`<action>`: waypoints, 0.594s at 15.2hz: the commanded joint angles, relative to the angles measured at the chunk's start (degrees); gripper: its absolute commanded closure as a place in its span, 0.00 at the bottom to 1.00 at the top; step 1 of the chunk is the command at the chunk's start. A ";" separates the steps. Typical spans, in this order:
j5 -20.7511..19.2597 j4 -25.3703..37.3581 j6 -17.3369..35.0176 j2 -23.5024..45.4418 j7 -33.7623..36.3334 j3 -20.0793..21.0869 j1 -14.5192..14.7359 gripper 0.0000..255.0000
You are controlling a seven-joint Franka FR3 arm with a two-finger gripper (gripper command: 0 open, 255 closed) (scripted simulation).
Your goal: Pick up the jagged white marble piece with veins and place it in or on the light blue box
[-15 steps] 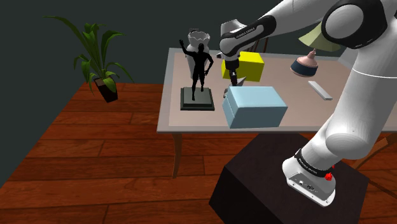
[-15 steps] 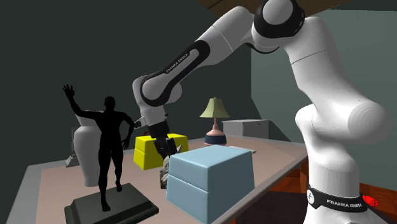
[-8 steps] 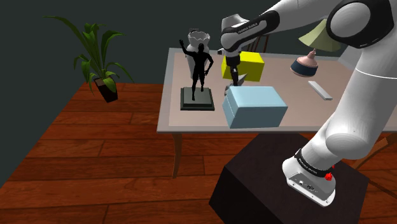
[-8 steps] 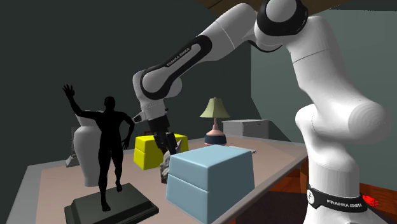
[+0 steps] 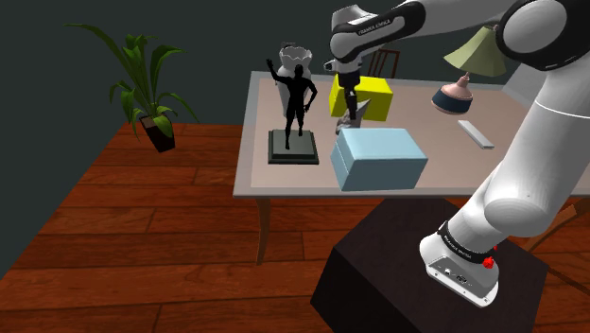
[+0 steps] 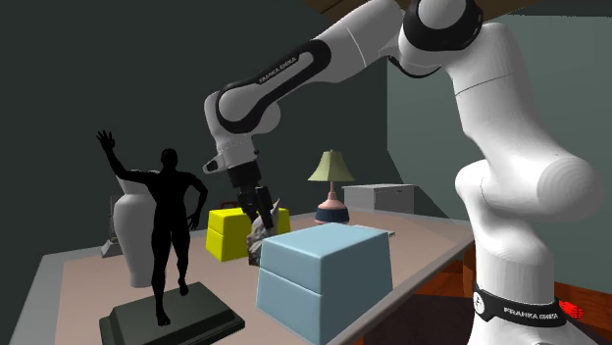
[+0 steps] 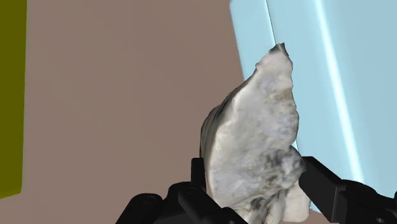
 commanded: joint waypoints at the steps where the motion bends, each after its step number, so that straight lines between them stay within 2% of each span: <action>1: -0.09 0.83 -1.43 -0.62 -0.08 -0.02 0.05 1.00; 9: -0.36 4.69 -7.10 -2.47 -0.46 -0.06 0.18 1.00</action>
